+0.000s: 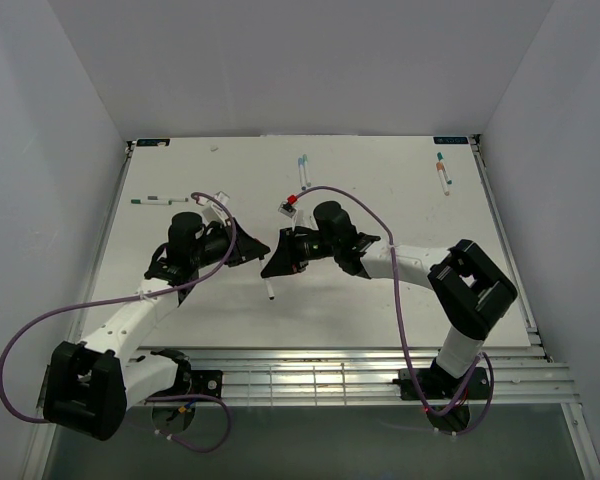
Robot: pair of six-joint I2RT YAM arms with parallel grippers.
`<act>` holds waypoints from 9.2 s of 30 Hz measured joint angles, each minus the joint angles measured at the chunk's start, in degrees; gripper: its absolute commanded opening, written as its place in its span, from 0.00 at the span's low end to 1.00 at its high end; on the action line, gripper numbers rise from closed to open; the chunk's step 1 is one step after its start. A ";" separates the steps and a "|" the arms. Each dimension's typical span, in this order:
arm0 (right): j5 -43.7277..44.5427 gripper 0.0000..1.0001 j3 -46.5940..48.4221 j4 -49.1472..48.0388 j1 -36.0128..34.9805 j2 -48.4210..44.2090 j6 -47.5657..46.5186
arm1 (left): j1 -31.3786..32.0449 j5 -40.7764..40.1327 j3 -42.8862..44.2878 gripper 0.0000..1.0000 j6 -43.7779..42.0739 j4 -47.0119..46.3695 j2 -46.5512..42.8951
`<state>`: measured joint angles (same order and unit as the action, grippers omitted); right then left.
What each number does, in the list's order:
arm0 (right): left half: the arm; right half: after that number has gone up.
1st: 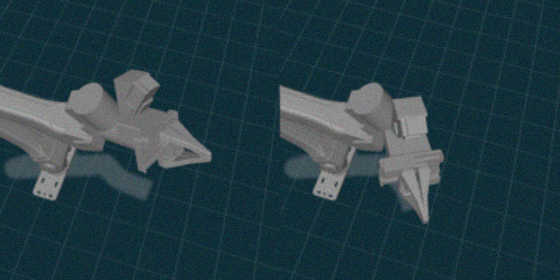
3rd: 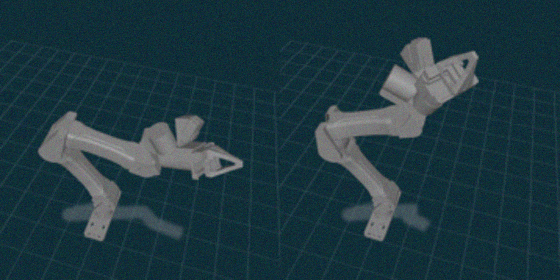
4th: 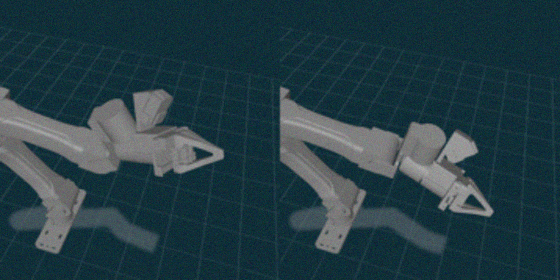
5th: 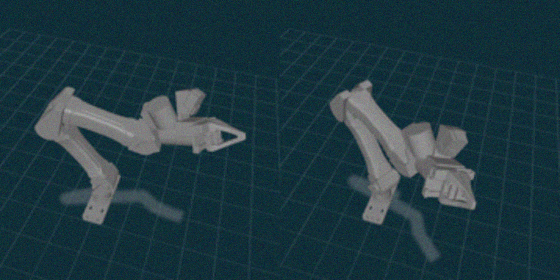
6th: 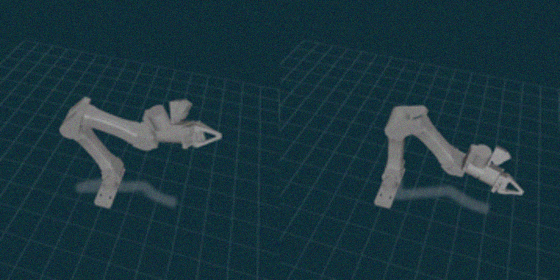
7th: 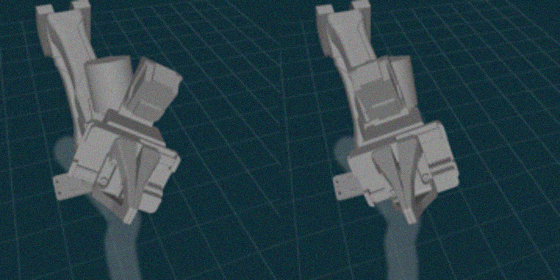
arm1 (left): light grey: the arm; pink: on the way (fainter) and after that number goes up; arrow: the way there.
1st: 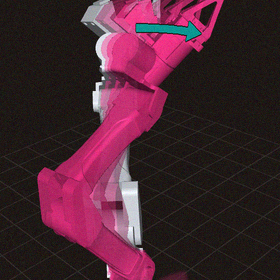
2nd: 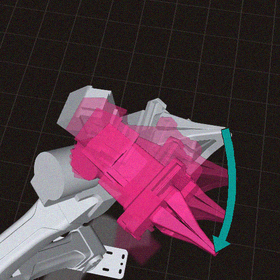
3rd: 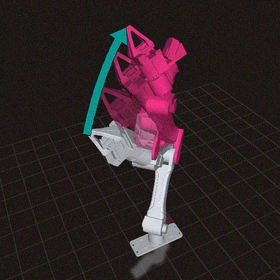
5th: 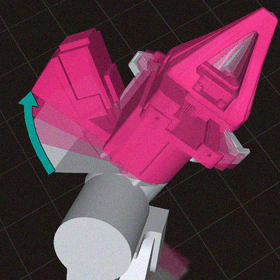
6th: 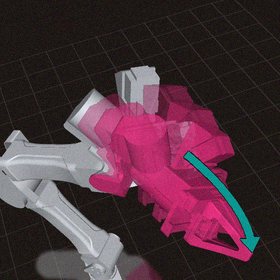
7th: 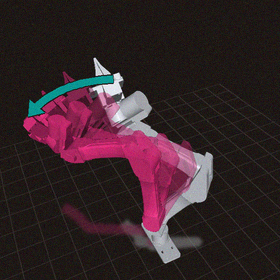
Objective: Open the pen caps
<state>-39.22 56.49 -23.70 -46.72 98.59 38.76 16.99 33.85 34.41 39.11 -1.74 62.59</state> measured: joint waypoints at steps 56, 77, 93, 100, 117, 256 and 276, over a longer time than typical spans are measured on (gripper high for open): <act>23.45 0.08 5.62 37.22 7.08 -10.19 -17.46 | -1.07 -35.91 23.65 0.00 0.94 26.71 18.75; 23.63 0.08 14.99 39.06 24.61 7.78 -23.06 | -1.07 -33.68 24.74 0.29 -2.71 24.98 37.31; 23.30 0.08 21.09 38.60 24.90 16.02 -25.88 | -1.97 -36.52 24.92 0.52 -2.80 24.37 37.70; 22.34 0.15 21.11 38.05 24.90 17.22 -25.90 | -2.58 -36.89 24.92 0.57 -2.51 23.91 37.62; 20.04 0.38 26.99 37.09 23.17 21.64 -25.79 | -7.93 -36.41 26.95 0.68 -2.05 23.61 29.55; 22.67 0.49 1.70 33.81 18.82 -17.66 -25.31 | -27.78 -46.40 72.91 0.57 1.51 42.34 69.22; 23.08 0.49 0.72 33.70 18.82 -17.66 -25.49 | -29.24 -50.25 78.05 0.50 -2.27 45.48 72.37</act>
<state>-16.14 57.21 10.00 -27.90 80.93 13.28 -12.25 -16.40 112.46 36.84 43.75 134.96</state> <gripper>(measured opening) 0.493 0.520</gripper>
